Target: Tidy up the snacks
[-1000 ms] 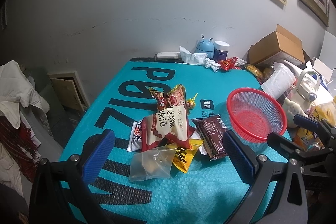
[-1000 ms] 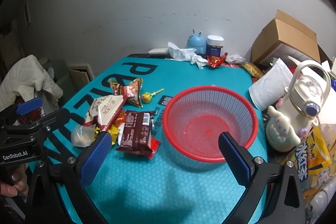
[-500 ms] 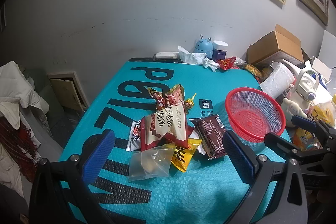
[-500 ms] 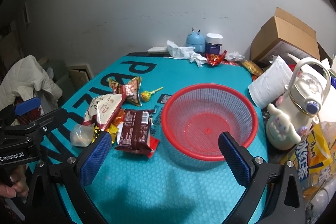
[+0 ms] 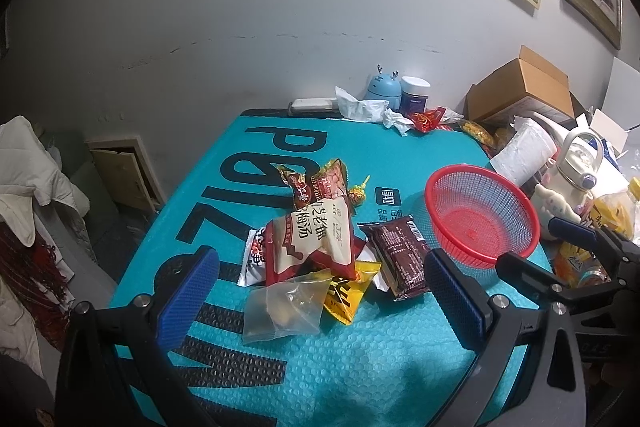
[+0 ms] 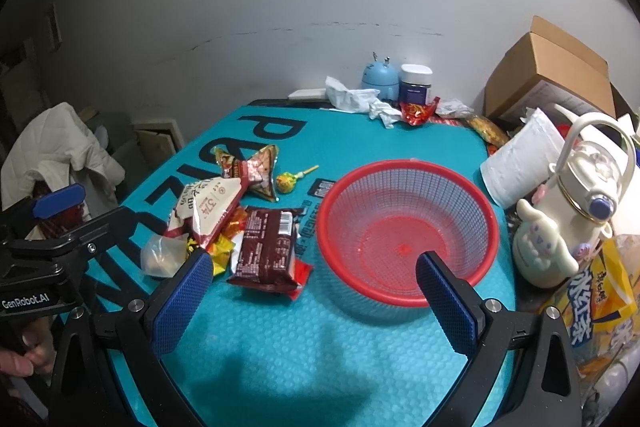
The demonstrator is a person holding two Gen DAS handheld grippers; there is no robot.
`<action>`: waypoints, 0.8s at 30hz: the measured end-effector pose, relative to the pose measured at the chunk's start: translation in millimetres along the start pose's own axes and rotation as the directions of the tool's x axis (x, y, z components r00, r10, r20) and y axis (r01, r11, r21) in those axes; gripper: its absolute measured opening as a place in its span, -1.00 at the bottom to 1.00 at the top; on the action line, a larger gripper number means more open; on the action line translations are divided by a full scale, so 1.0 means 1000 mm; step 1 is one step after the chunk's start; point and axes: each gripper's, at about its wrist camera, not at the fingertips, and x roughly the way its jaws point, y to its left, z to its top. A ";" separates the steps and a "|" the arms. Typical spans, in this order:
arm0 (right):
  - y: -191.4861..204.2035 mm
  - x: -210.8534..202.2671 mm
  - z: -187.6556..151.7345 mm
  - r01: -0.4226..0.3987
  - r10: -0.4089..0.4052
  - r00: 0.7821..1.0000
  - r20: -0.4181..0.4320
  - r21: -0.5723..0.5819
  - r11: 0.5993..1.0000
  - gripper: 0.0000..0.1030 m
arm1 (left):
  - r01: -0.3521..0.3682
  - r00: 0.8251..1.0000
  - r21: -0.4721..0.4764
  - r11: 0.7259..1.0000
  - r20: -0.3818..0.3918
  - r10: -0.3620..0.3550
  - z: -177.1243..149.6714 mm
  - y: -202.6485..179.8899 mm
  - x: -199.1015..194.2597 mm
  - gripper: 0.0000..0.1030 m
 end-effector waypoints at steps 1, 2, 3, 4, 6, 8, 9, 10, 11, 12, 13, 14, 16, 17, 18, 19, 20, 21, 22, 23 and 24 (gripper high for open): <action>0.001 0.000 0.000 0.000 0.000 1.000 0.000 -0.001 1.000 1.00 | 0.000 1.000 0.001 1.000 0.001 0.000 0.000 0.000 -0.001 1.00; 0.001 0.000 0.000 -0.001 0.001 1.000 0.001 -0.002 1.000 1.00 | 0.000 1.000 0.001 1.000 0.003 0.000 -0.001 0.000 -0.001 1.00; 0.002 0.000 0.000 -0.001 0.001 1.000 0.000 -0.004 1.000 1.00 | 0.000 1.000 0.001 1.000 0.004 0.000 -0.001 0.000 -0.002 1.00; 0.003 0.000 0.000 -0.003 0.003 1.000 0.000 -0.007 1.000 1.00 | 0.000 1.000 0.000 1.000 0.004 0.000 -0.001 0.001 -0.002 1.00; 0.005 -0.002 0.000 -0.004 0.004 1.000 0.002 -0.012 1.000 1.00 | 0.001 1.000 -0.001 1.000 0.005 -0.001 -0.002 0.001 -0.003 1.00; 0.008 -0.003 0.000 -0.006 0.006 1.000 0.004 -0.019 1.000 1.00 | 0.001 1.000 -0.002 1.000 0.008 -0.001 -0.003 0.003 -0.004 1.00; 0.009 -0.004 0.000 -0.007 0.007 1.000 0.004 -0.022 1.000 1.00 | 0.003 1.000 -0.003 1.000 0.009 -0.003 -0.003 0.004 -0.005 1.00; 0.011 -0.004 0.000 -0.008 0.008 1.000 0.004 -0.025 1.000 1.00 | 0.003 1.000 -0.004 1.000 0.010 -0.003 -0.003 0.005 -0.006 1.00; 0.012 -0.004 0.001 -0.010 0.010 1.000 0.004 -0.026 1.000 1.00 | 0.001 1.000 -0.004 1.000 0.011 -0.001 -0.004 0.006 -0.007 1.00; 0.013 -0.004 0.001 -0.011 0.012 1.000 0.004 -0.028 1.000 1.00 | 0.000 1.000 -0.005 1.000 0.012 0.000 -0.004 0.007 -0.007 1.00; 0.015 -0.004 0.001 -0.014 0.014 1.000 0.006 -0.029 0.999 1.00 | -0.001 1.000 -0.006 1.000 0.012 0.001 -0.005 0.008 -0.008 1.00; 0.016 -0.003 0.002 -0.016 0.016 1.000 0.006 -0.031 0.999 1.00 | -0.003 1.000 -0.007 1.000 0.011 0.003 -0.005 0.010 -0.008 1.00; 0.019 -0.002 0.002 -0.020 0.020 1.000 0.005 -0.035 0.999 1.00 | -0.009 1.000 -0.010 1.000 0.013 0.010 -0.006 0.013 -0.010 1.00; 0.021 -0.001 0.002 -0.023 0.023 1.000 0.004 -0.038 0.999 1.00 | -0.013 1.000 -0.011 1.000 0.014 0.013 -0.007 0.014 -0.010 1.00; 0.023 0.000 0.001 -0.025 0.026 1.000 0.003 -0.040 0.999 1.00 | -0.019 1.000 -0.013 1.000 0.014 0.020 -0.008 0.017 -0.010 1.00; 0.025 0.001 0.001 -0.029 0.029 1.000 0.002 -0.042 0.999 1.00 | -0.024 1.000 -0.015 1.000 0.013 0.024 -0.009 0.018 -0.010 1.00; 0.027 0.002 0.001 -0.032 0.032 0.999 -0.001 -0.046 0.998 1.00 | -0.028 1.000 -0.017 0.999 0.012 0.028 -0.009 0.020 -0.010 1.00; 0.029 0.003 0.001 -0.035 0.035 0.999 -0.004 -0.048 0.998 1.00 | -0.030 0.999 -0.020 0.999 0.010 0.030 -0.010 0.023 -0.009 1.00; 0.031 0.006 0.001 -0.040 0.040 0.999 -0.009 -0.052 0.998 1.00 | -0.032 0.999 -0.023 0.999 0.007 0.032 -0.011 0.025 -0.009 1.00; 0.033 0.007 0.000 -0.044 0.043 0.999 -0.011 -0.053 0.998 1.00 | -0.033 0.999 -0.027 0.999 0.004 0.033 -0.012 0.027 -0.008 1.00; 0.034 0.009 0.000 -0.049 0.049 0.999 -0.015 -0.055 0.997 1.00 | -0.034 0.999 -0.032 0.999 -0.001 0.034 -0.013 0.030 -0.007 1.00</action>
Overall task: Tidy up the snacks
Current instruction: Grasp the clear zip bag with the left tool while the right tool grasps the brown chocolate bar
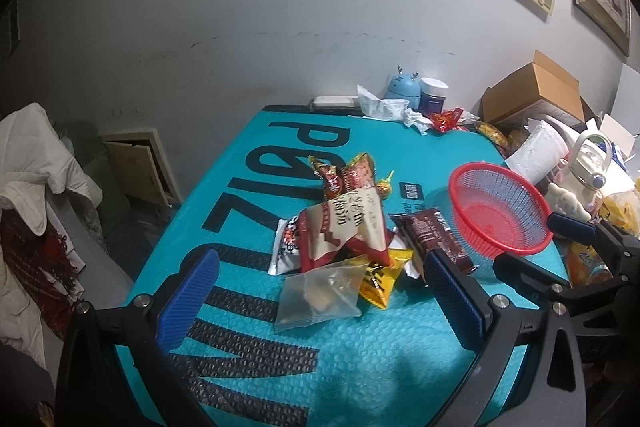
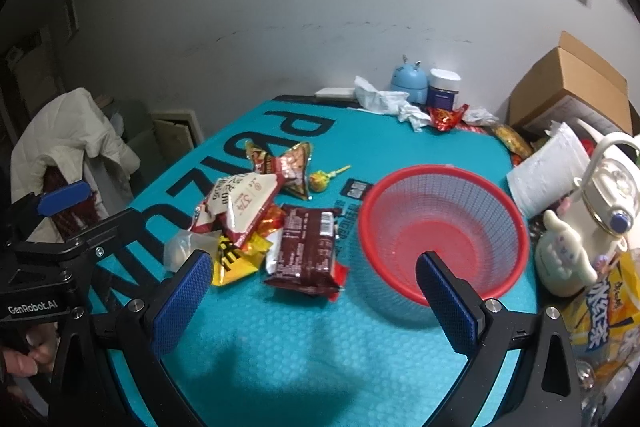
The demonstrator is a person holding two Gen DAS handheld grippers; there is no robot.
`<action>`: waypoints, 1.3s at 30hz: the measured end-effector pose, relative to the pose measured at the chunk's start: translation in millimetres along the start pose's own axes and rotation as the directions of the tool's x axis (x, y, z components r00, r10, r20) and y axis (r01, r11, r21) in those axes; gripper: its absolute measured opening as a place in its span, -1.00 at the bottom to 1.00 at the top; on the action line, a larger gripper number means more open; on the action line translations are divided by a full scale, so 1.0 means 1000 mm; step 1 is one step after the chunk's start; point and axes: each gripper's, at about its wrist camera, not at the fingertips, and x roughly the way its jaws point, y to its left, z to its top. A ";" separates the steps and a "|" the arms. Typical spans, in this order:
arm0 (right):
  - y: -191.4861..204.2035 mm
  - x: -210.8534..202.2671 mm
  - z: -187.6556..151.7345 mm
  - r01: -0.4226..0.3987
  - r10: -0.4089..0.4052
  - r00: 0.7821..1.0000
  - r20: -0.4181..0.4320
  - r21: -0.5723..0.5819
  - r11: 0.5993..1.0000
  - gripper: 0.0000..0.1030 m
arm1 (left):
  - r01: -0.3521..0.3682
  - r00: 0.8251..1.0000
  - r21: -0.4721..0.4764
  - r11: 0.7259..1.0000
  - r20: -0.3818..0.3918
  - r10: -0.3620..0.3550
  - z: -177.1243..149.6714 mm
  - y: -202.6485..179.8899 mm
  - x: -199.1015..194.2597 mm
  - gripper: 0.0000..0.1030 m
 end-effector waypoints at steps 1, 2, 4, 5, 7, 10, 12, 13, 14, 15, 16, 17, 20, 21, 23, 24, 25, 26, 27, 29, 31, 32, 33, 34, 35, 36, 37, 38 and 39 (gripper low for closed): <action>0.002 0.002 0.000 -0.006 0.006 1.000 -0.004 -0.002 1.000 1.00 | -0.002 1.000 -0.003 1.000 -0.004 0.002 -0.001 0.002 0.001 1.00; 0.003 0.005 -0.001 -0.011 0.011 1.000 -0.008 -0.003 1.000 1.00 | -0.005 1.000 -0.005 1.000 -0.008 0.005 -0.002 0.004 0.003 1.00; 0.006 0.010 -0.002 -0.019 0.019 1.000 -0.017 -0.005 1.000 1.00 | -0.009 1.000 -0.013 1.000 -0.026 0.008 -0.005 0.009 0.008 1.00; 0.007 0.014 -0.002 -0.024 0.024 0.999 -0.025 -0.006 1.000 1.00 | -0.008 0.999 -0.017 1.000 -0.033 0.008 -0.007 0.011 0.009 1.00; 0.009 0.020 -0.004 -0.034 0.034 0.999 -0.038 -0.008 0.999 1.00 | -0.004 0.998 -0.032 0.999 -0.057 0.002 -0.012 0.016 0.016 1.00; 0.012 0.031 -0.007 -0.052 0.052 0.997 -0.063 -0.011 0.999 1.00 | -0.004 0.996 -0.045 0.999 -0.086 0.000 -0.017 0.022 0.025 1.00; 0.014 0.038 -0.009 -0.062 0.061 0.995 -0.080 -0.015 0.998 1.00 | -0.007 0.995 -0.050 0.999 -0.104 0.001 -0.021 0.026 0.032 1.00; 0.015 0.041 -0.010 -0.063 0.062 0.995 -0.085 -0.017 0.998 1.00 | -0.007 0.994 -0.053 0.999 -0.112 0.001 -0.023 0.027 0.034 1.00; 0.016 0.044 -0.011 -0.065 0.063 0.994 -0.089 -0.019 0.998 1.00 | -0.006 0.993 -0.055 0.998 -0.118 0.000 -0.024 0.028 0.036 1.00; 0.016 0.046 -0.011 -0.065 0.063 0.994 -0.092 -0.020 0.998 1.00 | -0.004 0.992 -0.059 0.998 -0.128 -0.004 -0.026 0.029 0.040 1.00; 0.016 0.049 -0.012 -0.063 0.061 0.993 -0.098 -0.019 0.998 1.00 | 0.000 0.991 -0.061 0.998 -0.134 -0.008 -0.027 0.030 0.042 1.00; 0.016 0.052 -0.012 -0.061 0.059 0.993 -0.102 -0.017 0.998 1.00 | 0.005 0.990 -0.065 0.998 -0.144 -0.014 -0.029 0.031 0.045 1.00; 0.012 0.058 -0.012 -0.049 0.049 0.994 -0.101 0.002 0.999 1.00 | 0.018 0.986 -0.076 0.997 -0.163 -0.030 -0.031 0.033 0.054 1.00; 0.011 0.059 -0.011 -0.044 0.045 0.994 -0.100 0.009 0.999 1.00 | 0.024 0.985 -0.081 0.996 -0.167 -0.037 -0.031 0.034 0.056 1.00; 0.006 0.062 -0.010 -0.038 0.041 0.994 -0.098 0.032 0.999 1.00 | 0.038 0.983 -0.091 0.995 -0.174 -0.053 -0.031 0.034 0.061 1.00; 0.004 0.064 -0.009 -0.038 0.042 0.994 -0.099 0.039 0.999 0.99 | 0.044 0.983 -0.094 0.995 -0.175 -0.060 -0.031 0.035 0.063 1.00; 0.002 0.066 -0.009 -0.038 0.042 0.994 -0.101 0.048 0.998 0.95 | 0.054 0.981 -0.096 0.994 -0.179 -0.070 -0.031 0.034 0.066 1.00; 0.000 0.068 -0.008 -0.037 0.042 0.994 -0.104 0.055 0.998 0.93 | 0.059 0.981 -0.098 0.993 -0.180 -0.076 -0.030 0.034 0.068 1.00; -0.001 0.070 -0.008 -0.037 0.043 0.993 -0.107 0.059 0.998 0.88 | 0.069 0.980 -0.100 0.993 -0.181 -0.087 -0.030 0.034 0.071 1.00; -0.003 0.075 -0.007 -0.037 0.045 0.992 -0.115 0.066 0.997 0.81 | 0.087 0.977 -0.104 0.991 -0.186 -0.106 -0.029 0.033 0.077 1.00; -0.005 0.080 -0.007 -0.038 0.046 0.991 -0.124 0.069 0.997 0.73 | 0.099 0.974 -0.106 0.989 -0.194 -0.118 -0.029 0.033 0.083 1.00; -0.006 0.083 -0.007 -0.039 0.047 0.990 -0.130 0.071 0.997 0.71 | 0.102 0.972 -0.108 0.989 -0.199 -0.122 -0.029 0.032 0.087 1.00; -0.007 0.085 -0.008 -0.038 0.047 0.990 -0.133 0.073 0.997 0.67 | 0.108 0.970 -0.111 0.988 -0.205 -0.129 -0.029 0.032 0.090 1.00; -0.008 0.088 -0.008 -0.038 0.048 0.989 -0.140 0.078 0.996 0.60 | 0.113 0.969 -0.114 0.987 -0.209 -0.135 -0.029 0.033 0.093 1.00; -0.009 0.090 -0.009 -0.044 0.056 0.988 -0.146 0.083 0.996 0.56 | 0.121 0.967 -0.117 0.986 -0.209 -0.144 -0.030 0.033 0.095 1.00; -0.010 0.093 -0.009 -0.050 0.063 0.987 -0.151 0.087 0.995 0.52 | 0.130 0.966 -0.120 0.984 -0.210 -0.153 -0.030 0.034 0.097 1.00; -0.010 0.095 -0.009 -0.055 0.068 0.986 -0.155 0.088 0.995 0.49 | 0.133 0.964 -0.122 0.984 -0.215 -0.157 -0.030 0.033 0.101 1.00; -0.010 0.096 -0.010 -0.057 0.070 0.985 -0.155 0.087 0.995 0.49 | 0.134 0.963 -0.124 0.983 -0.219 -0.159 -0.031 0.034 0.102 1.00; -0.009 0.098 -0.010 -0.059 0.072 0.985 -0.157 0.085 0.995 0.48 | 0.141 0.960 -0.128 0.982 -0.224 -0.168 -0.031 0.034 0.105 1.00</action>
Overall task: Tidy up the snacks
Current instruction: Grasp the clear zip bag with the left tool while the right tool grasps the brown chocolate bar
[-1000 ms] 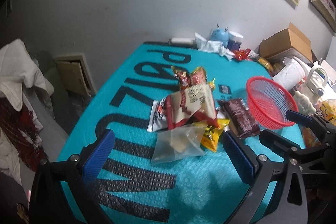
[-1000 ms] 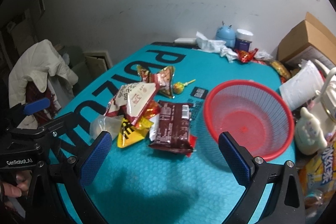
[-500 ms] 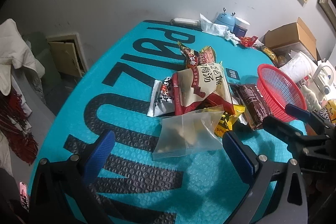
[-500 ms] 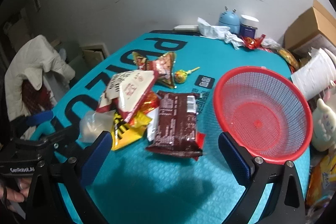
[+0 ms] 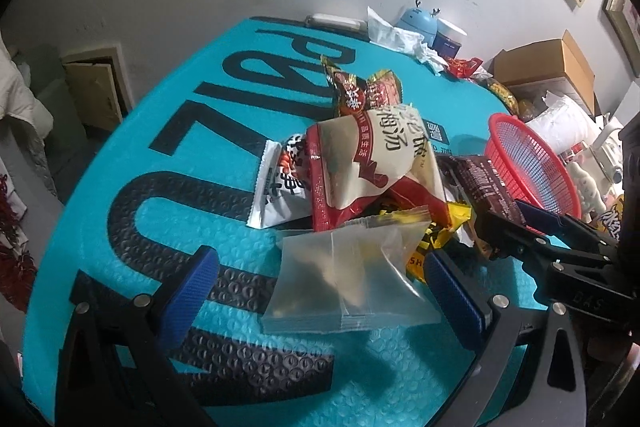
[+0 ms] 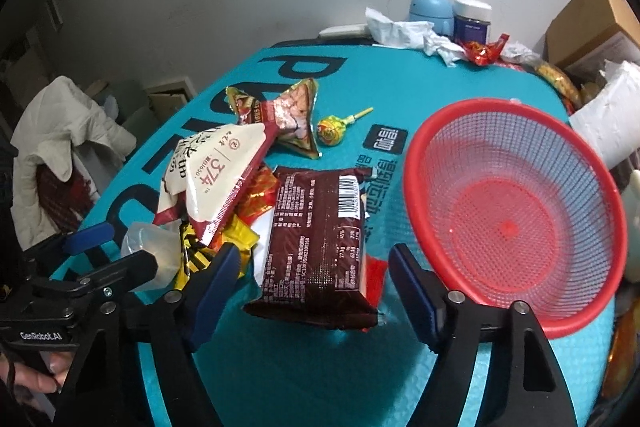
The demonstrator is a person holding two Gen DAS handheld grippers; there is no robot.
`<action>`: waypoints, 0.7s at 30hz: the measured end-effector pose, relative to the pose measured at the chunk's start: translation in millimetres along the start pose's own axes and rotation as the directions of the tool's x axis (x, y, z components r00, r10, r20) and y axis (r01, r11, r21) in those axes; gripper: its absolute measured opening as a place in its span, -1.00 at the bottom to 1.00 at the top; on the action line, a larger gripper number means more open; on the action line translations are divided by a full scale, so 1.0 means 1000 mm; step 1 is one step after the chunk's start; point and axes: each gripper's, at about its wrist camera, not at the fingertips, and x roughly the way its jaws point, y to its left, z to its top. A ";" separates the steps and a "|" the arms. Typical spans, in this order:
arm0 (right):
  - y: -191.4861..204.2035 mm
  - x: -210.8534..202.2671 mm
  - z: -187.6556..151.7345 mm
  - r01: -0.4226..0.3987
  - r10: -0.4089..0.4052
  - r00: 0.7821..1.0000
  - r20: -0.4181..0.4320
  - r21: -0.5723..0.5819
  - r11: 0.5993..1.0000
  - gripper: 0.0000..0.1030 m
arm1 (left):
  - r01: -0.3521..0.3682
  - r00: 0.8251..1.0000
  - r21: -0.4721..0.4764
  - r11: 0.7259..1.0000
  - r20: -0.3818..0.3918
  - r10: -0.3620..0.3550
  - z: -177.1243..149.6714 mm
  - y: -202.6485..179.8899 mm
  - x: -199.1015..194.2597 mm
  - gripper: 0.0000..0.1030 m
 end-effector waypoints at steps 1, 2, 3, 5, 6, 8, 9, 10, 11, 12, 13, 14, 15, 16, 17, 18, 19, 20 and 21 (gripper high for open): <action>0.001 0.002 0.000 -0.002 0.002 1.000 -0.001 -0.008 1.000 0.47 | 0.013 1.000 -0.005 1.000 -0.006 -0.013 0.000 0.001 0.002 1.00; 0.002 0.003 0.000 -0.002 0.002 1.000 0.000 -0.014 1.000 0.46 | 0.034 0.999 -0.012 0.999 -0.012 -0.034 0.000 0.002 0.004 0.98; 0.003 0.004 0.000 -0.001 0.001 1.000 0.000 -0.018 1.000 0.46 | 0.060 0.998 -0.021 0.998 -0.020 -0.060 0.000 0.003 0.006 0.97; 0.003 0.008 0.001 -0.001 0.001 1.000 -0.006 -0.023 1.000 0.46 | 0.089 0.996 -0.033 0.996 -0.025 -0.089 0.000 0.005 0.008 0.81; 0.004 0.010 0.001 -0.003 0.003 1.000 -0.012 -0.023 1.000 0.39 | 0.097 0.995 -0.040 0.994 -0.029 -0.098 0.000 0.005 0.010 0.75; 0.003 0.013 0.001 -0.002 0.002 1.000 -0.022 -0.026 1.000 0.26 | 0.109 0.993 -0.038 0.993 -0.041 -0.110 0.000 0.005 0.014 0.65; 0.004 0.013 0.000 0.008 -0.009 1.000 -0.020 -0.034 0.999 0.19 | 0.117 0.992 -0.036 0.992 -0.046 -0.119 -0.001 0.005 0.015 0.62; 0.004 0.013 -0.001 0.019 -0.019 1.000 -0.018 -0.043 0.999 0.10 | 0.131 0.990 -0.035 0.991 -0.053 -0.133 -0.002 0.004 0.017 0.54; 0.005 0.013 -0.001 0.028 -0.029 0.999 -0.017 -0.052 0.998 0.06 | 0.140 0.988 -0.035 0.990 -0.057 -0.142 -0.002 0.003 0.018 0.50; 0.004 0.013 -0.001 0.029 -0.030 0.999 -0.017 -0.057 0.998 0.05 | 0.146 0.987 -0.030 0.989 -0.056 -0.147 -0.003 0.002 0.019 0.48; 0.004 0.013 -0.002 0.028 -0.029 0.999 -0.016 -0.056 0.998 0.02 | 0.145 0.988 -0.023 0.989 -0.049 -0.146 -0.004 0.002 0.018 0.46; 0.003 0.012 -0.002 0.028 -0.029 1.000 -0.012 -0.051 0.998 0.01 | 0.142 0.989 -0.014 0.990 -0.040 -0.143 -0.005 0.001 0.016 0.40; 0.003 0.011 -0.002 0.026 -0.027 1.000 -0.010 -0.049 0.998 -0.01 | 0.135 0.990 -0.001 0.991 -0.030 -0.135 -0.005 -0.001 0.014 0.38; 0.002 0.010 -0.002 0.025 -0.025 1.000 -0.006 -0.048 0.999 -0.02 | 0.119 0.993 0.013 0.993 -0.020 -0.119 -0.005 -0.003 0.012 0.38; 0.002 0.009 -0.002 0.026 -0.026 1.000 -0.003 -0.048 0.999 -0.03 | 0.107 0.994 0.022 0.994 -0.014 -0.107 -0.005 -0.004 0.010 0.38; 0.002 0.007 -0.003 0.028 -0.027 1.000 0.004 -0.050 0.998 -0.03 | 0.090 0.996 0.034 0.995 -0.005 -0.090 -0.005 -0.005 0.007 0.38; 0.003 0.006 -0.003 0.029 -0.028 1.000 0.008 -0.051 0.998 -0.03 | 0.084 0.996 0.036 0.996 -0.001 -0.085 -0.004 -0.005 0.005 0.38; 0.004 0.005 -0.003 0.029 -0.028 1.000 0.011 -0.051 0.998 -0.03 | 0.081 0.997 0.036 0.996 0.004 -0.082 -0.005 -0.005 0.003 0.37; 0.004 0.003 -0.004 0.027 -0.026 1.000 0.014 -0.051 0.998 -0.03 | 0.081 0.997 0.035 0.996 0.008 -0.082 -0.005 -0.005 0.001 0.37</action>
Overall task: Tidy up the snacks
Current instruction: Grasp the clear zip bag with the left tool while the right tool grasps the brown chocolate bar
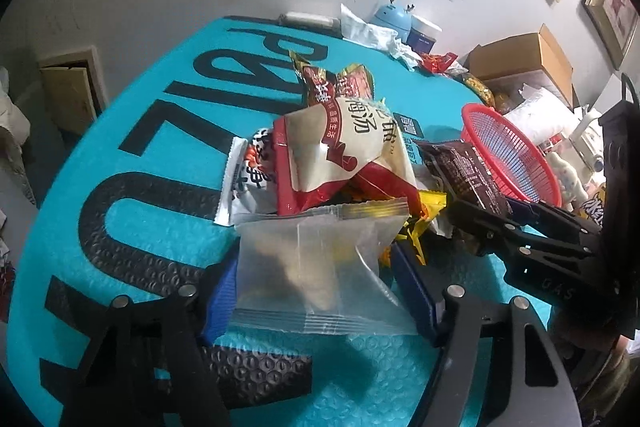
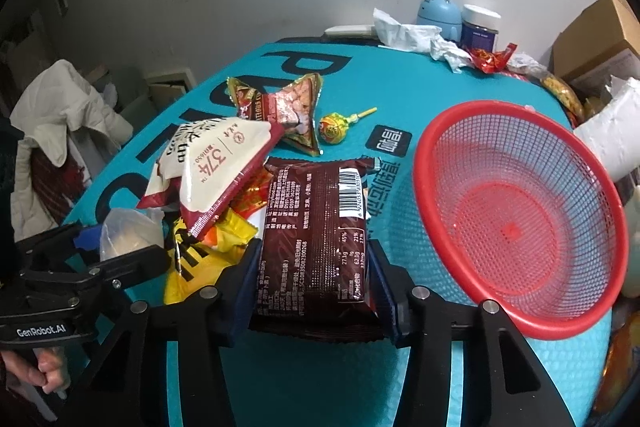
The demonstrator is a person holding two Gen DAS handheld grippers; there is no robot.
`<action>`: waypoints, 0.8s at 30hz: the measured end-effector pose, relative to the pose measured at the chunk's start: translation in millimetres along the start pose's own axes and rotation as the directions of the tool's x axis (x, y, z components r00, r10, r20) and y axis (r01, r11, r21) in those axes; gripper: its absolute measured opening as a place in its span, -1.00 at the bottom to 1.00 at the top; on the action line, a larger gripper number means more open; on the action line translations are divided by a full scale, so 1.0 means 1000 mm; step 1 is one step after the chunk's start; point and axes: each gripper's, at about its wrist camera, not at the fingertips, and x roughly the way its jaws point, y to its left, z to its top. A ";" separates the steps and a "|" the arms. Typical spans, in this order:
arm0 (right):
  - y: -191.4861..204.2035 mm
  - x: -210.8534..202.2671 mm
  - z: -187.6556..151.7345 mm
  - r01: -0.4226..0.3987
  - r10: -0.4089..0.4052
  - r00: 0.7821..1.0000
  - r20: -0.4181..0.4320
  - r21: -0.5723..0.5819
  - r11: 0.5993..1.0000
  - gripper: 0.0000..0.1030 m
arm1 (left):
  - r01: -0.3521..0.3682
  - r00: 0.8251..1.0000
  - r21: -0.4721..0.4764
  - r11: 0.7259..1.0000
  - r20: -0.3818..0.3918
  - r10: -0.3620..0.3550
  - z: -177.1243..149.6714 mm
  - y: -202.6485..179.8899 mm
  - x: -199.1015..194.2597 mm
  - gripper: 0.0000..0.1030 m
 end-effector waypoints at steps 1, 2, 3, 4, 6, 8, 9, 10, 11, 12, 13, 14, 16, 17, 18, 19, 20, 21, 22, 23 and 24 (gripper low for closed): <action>0.001 -0.002 0.000 -0.002 0.002 1.000 0.002 0.000 1.000 -0.03 | -0.001 1.000 0.001 1.000 0.003 0.001 -0.001 0.000 -0.002 0.37; 0.001 -0.004 -0.001 -0.004 0.004 1.000 0.004 0.000 1.000 -0.03 | -0.004 1.000 0.002 1.000 0.006 0.004 -0.002 -0.001 -0.005 0.37; 0.002 -0.006 -0.002 -0.007 0.007 1.000 0.006 -0.001 1.000 -0.03 | -0.007 1.000 0.004 1.000 0.011 0.007 -0.003 -0.002 -0.008 0.37; 0.003 -0.008 -0.002 -0.011 0.011 1.000 0.009 -0.005 1.000 -0.03 | -0.008 1.000 0.005 1.000 0.015 0.008 -0.003 -0.003 -0.011 0.37; 0.005 -0.014 -0.004 -0.019 0.019 1.000 0.018 -0.009 1.000 -0.03 | -0.010 1.000 0.007 1.000 0.024 0.010 -0.005 -0.005 -0.017 0.37; 0.007 -0.020 -0.006 -0.028 0.028 0.999 0.025 -0.011 1.000 -0.03 | -0.011 0.999 0.010 1.000 0.036 0.011 -0.007 -0.007 -0.024 0.37; 0.008 -0.023 -0.007 -0.031 0.032 0.999 0.029 -0.009 0.999 -0.03 | -0.011 0.999 0.013 1.000 0.044 0.010 -0.008 -0.010 -0.029 0.37; 0.008 -0.027 -0.008 -0.036 0.036 0.999 0.033 -0.007 0.999 -0.03 | -0.011 0.999 0.015 1.000 0.049 0.010 -0.008 -0.012 -0.032 0.37; 0.009 -0.030 -0.010 -0.043 0.043 0.998 0.037 -0.007 0.999 -0.03 | -0.010 0.998 0.017 1.000 0.056 0.009 -0.010 -0.014 -0.035 0.37; 0.009 -0.034 -0.012 -0.049 0.049 0.998 0.041 -0.007 0.999 -0.03 | -0.009 0.998 0.019 1.000 0.060 0.008 -0.011 -0.016 -0.038 0.37; 0.009 -0.037 -0.013 -0.051 0.052 0.998 0.043 -0.006 0.999 -0.03 | -0.008 0.998 0.021 1.000 0.065 0.007 -0.012 -0.019 -0.041 0.37; 0.010 -0.039 -0.015 -0.054 0.054 0.997 0.046 -0.006 0.999 -0.03 | -0.005 0.998 0.023 1.000 0.069 0.004 -0.014 -0.021 -0.044 0.37; 0.009 -0.047 -0.019 -0.060 0.060 0.997 0.051 -0.006 0.998 -0.03 | -0.001 0.997 0.029 1.000 0.076 -0.001 -0.017 -0.027 -0.050 0.37; 0.009 -0.051 -0.022 -0.063 0.063 0.997 0.053 -0.007 0.998 -0.03 | -0.001 0.997 0.033 0.999 0.079 -0.002 -0.018 -0.030 -0.052 0.37; 0.008 -0.054 -0.024 -0.064 0.064 0.996 0.054 -0.007 0.998 -0.03 | 0.000 0.996 0.039 0.999 0.084 -0.004 -0.019 -0.033 -0.055 0.37; 0.007 -0.059 -0.027 -0.065 0.065 0.996 0.057 -0.006 0.998 -0.03 | 0.002 0.996 0.043 0.999 0.088 -0.005 -0.021 -0.036 -0.057 0.37; 0.006 -0.063 -0.030 -0.066 0.066 0.996 0.061 -0.005 0.998 -0.03 | 0.002 0.996 0.046 0.999 0.094 -0.007 -0.022 -0.039 -0.059 0.37; 0.006 -0.066 -0.032 -0.065 0.065 0.996 0.064 -0.005 0.998 -0.03 | 0.003 0.995 0.051 0.999 0.102 -0.008 -0.024 -0.043 -0.062 0.37; 0.004 -0.071 -0.035 -0.062 0.063 0.996 0.068 -0.004 0.998 -0.03 | 0.006 0.994 0.057 0.998 0.106 -0.012 -0.025 -0.046 -0.064 0.37; 0.003 -0.074 -0.037 -0.060 0.060 0.996 0.072 -0.003 0.998 -0.03 | 0.010 0.994 0.064 0.998 0.108 -0.017 -0.027 -0.050 -0.065 0.37; 0.001 -0.079 -0.041 -0.055 0.055 0.996 0.076 0.000 0.998 -0.03 | 0.016 0.994 0.070 0.997 0.109 -0.024 -0.028 -0.054 -0.066 0.37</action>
